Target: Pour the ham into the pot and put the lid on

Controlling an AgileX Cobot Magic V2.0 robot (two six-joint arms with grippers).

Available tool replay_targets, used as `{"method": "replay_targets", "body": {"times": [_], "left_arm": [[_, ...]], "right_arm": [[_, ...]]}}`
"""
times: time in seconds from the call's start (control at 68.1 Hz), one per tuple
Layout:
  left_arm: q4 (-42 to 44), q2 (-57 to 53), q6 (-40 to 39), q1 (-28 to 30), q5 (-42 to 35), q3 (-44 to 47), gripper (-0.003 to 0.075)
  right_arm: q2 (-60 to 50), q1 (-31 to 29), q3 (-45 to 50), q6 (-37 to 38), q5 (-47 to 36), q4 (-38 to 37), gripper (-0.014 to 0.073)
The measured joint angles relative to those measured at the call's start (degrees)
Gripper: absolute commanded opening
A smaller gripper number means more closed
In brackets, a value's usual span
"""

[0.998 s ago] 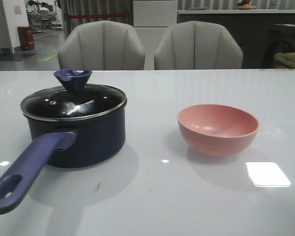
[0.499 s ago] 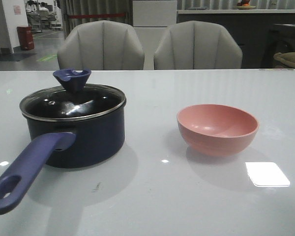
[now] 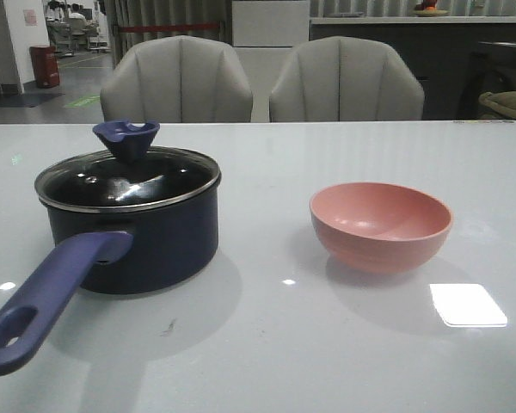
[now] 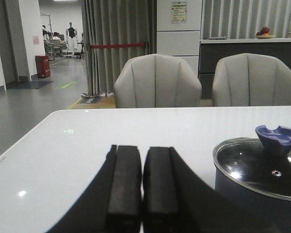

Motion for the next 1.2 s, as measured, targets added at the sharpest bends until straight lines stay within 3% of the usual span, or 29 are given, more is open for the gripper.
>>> {"method": "replay_targets", "body": {"times": [0.631, 0.734, 0.954, 1.203], "left_arm": [[0.0, 0.0, 0.0, 0.0, 0.0, 0.0, 0.0113], [0.0, 0.0, 0.0, 0.0, 0.0, 0.0, 0.0113], [0.0, 0.0, 0.0, 0.0, 0.0, 0.0, 0.0113], [0.0, 0.0, 0.0, 0.0, 0.0, 0.0, 0.0113]], "right_arm": [[-0.3, 0.0, 0.2, 0.0, 0.0, 0.0, 0.0162], [-2.6, -2.1, 1.0, 0.0, 0.5, -0.9, 0.0162], [-10.4, -8.4, 8.1, 0.4, -0.5, -2.3, 0.0162], [-14.1, -8.6, 13.5, 0.7, -4.4, -3.0, 0.0162]]}}
